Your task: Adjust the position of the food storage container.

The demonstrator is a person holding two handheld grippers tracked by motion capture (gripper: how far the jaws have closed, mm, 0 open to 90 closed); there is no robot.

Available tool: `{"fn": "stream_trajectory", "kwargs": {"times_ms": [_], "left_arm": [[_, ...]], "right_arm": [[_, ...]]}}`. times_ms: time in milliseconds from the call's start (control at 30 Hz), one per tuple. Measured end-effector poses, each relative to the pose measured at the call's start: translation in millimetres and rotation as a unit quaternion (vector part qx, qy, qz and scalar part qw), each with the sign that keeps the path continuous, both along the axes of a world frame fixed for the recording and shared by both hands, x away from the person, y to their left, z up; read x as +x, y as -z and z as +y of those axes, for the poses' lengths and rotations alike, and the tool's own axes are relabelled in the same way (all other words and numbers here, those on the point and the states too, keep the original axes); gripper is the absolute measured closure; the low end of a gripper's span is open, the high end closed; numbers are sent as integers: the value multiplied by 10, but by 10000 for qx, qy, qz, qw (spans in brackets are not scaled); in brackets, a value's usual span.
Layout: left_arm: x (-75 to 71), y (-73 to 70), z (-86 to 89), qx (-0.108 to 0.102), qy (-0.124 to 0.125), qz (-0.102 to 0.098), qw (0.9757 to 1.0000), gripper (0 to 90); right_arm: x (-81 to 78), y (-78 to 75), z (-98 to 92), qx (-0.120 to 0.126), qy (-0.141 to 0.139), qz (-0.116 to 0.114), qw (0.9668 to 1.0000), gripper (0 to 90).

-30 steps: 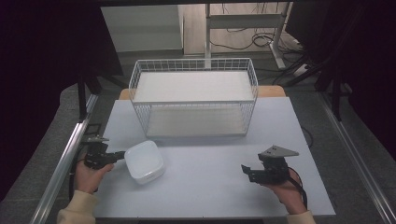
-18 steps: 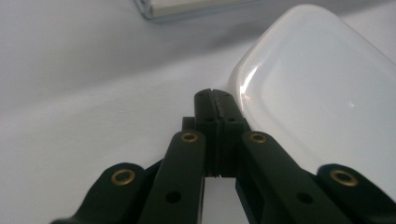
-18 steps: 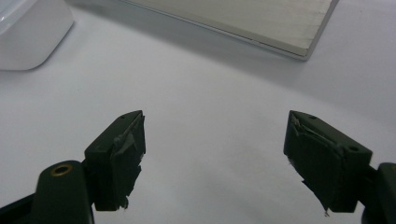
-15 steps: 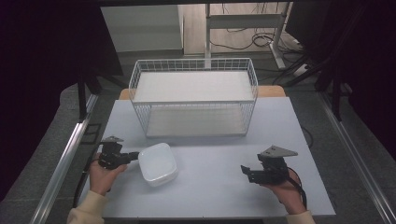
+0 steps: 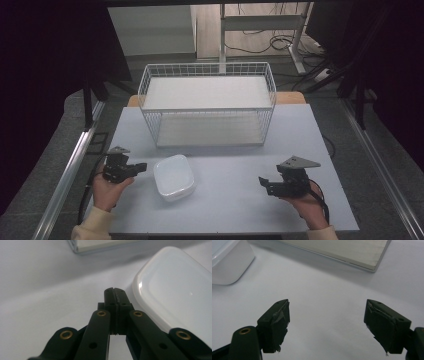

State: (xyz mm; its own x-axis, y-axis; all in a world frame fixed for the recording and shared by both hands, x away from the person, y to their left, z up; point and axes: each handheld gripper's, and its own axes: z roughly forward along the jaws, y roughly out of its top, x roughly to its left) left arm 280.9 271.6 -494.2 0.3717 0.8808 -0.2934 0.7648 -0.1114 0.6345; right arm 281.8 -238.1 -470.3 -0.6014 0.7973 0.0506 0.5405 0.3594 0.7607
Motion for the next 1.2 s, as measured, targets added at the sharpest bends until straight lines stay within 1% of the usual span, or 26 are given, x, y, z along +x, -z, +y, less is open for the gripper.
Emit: {"fn": "stream_trajectory", "kwargs": {"times_ms": [33, 67, 100, 200, 233, 267, 300, 333, 367, 400, 500, 533, 600, 767, 867, 933, 1000, 1033, 1067, 1100, 1200], "left_arm": [[0, 0, 0, 0, 0, 0, 10000, 900], [-51, 20, 10, -74, 50, 77, 9999, 900], [-51, 20, 10, -74, 50, 77, 9999, 900], [-102, 63, -18, -100, 137, 226, 9996, 900], [-103, 71, -37, -82, 164, 261, 9995, 900], [-89, 86, -73, -113, 220, 320, 9992, 900], [-89, 86, -73, -113, 220, 320, 9992, 900], [-65, 102, -113, -187, 268, 392, 9987, 900], [-65, 102, -113, -187, 268, 392, 9987, 900], [-42, 116, -145, -207, 294, 441, 9984, 900], [-19, 122, -171, -209, 295, 468, 9982, 900], [-8, 121, -192, -175, 275, 471, 9984, 900], [8, 124, -228, -172, 305, 488, 9982, 899], [61, 120, -364, -137, 420, 501, 9978, 899], [99, 114, -461, -100, 514, 508, 9973, 899], [118, 107, -518, -117, 557, 506, 9971, 899], [136, 100, -592, -76, 619, 517, 9967, 899], [136, 100, -592, -76, 619, 517, 9967, 899], [152, 100, -641, -80, 663, 523, 9964, 899], [164, 104, -666, -143, 675, 540, 9962, 899], [188, 103, -733, -90, 725, 547, 9958, 899]], "right_arm": [[0, 0, -1, 1, -2, 2, 10000, 206], [0, 1, -1, -1, 0, 7, 10000, 205], [0, 1, -1, -1, 0, 7, 10000, 205], [-1, 0, -3, -1, -5, 4, 10000, 206], [-2, -6, -6, 3, -6, -1, 10000, 206], [-2, -8, -7, 9, -5, -1, 10000, 206], [-1, -10, -7, 14, -4, -2, 10000, 206], [-1, -12, -8, 20, -4, -4, 10000, 205], [-1, -12, -8, 20, -4, -4, 10000, 205], [-2, -14, -10, 28, -4, 2, 10000, 206], [-1, -16, -14, 39, 7, 11, 10000, 205], [-1, -16, -14, 39, 7, 11, 10000, 205], [0, -19, -18, 44, 14, 14, 10000, 205], [1, -29, -28, 54, 19, 12, 10000, 205], [1, -38, -34, 118, 71, 18, 9999, 205], [-3, -39, -28, 113, 62, 19, 9999, 205], [-6, -37, -25, 96, 50, 29, 9999, 205], [-6, -38, -27, 105, 57, 35, 9999, 205], [-5, -40, -29, 121, 65, 34, 9999, 205], [-4, -42, -31, 130, 70, 36, 9999, 205], [-3, -45, -44, 122, 87, 33, 9999, 205]]}}
